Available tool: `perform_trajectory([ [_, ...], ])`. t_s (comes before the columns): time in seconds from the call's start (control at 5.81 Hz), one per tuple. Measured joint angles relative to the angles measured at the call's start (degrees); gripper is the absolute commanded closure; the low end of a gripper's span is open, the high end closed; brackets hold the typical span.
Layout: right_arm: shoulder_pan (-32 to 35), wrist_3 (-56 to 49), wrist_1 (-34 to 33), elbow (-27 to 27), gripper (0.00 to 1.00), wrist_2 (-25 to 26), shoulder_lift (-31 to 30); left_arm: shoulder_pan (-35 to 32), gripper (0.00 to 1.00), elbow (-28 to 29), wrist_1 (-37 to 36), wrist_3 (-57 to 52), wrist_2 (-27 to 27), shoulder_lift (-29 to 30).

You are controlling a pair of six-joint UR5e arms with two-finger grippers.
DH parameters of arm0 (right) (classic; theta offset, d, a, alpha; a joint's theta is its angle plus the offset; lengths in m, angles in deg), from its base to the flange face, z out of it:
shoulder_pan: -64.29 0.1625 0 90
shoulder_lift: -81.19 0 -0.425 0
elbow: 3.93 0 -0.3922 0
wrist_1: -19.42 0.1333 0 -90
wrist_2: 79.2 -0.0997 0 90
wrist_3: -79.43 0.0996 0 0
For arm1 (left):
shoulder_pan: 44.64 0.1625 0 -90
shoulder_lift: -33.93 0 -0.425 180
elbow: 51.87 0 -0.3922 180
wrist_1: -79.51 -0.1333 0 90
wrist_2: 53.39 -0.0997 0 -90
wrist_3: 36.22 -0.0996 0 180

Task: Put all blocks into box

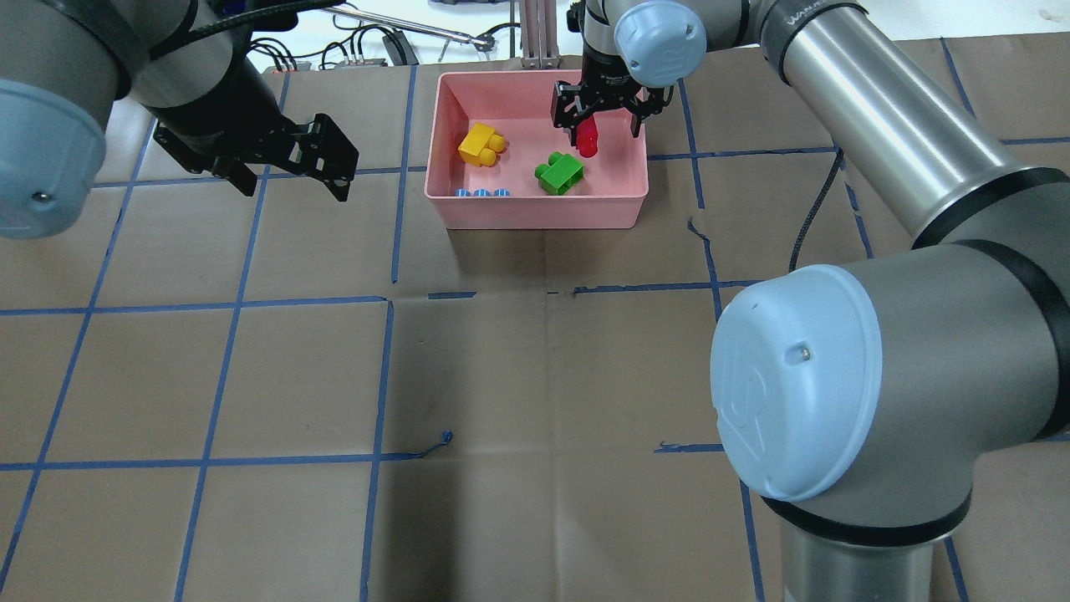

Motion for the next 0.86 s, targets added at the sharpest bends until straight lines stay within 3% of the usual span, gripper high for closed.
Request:
perform_trajectory([
  [0.34,0.6,-3.2,-1.6,0.3,0.01,0.8,0.1,0.0,0.0,0.0,0.0,0.3,0.0,0.0],
  [0.86,0.2,0.6,0.5,0.6,0.01,1.8,-1.6,1.1,0.0,0.1,0.0,0.3,0.2,-0.2],
])
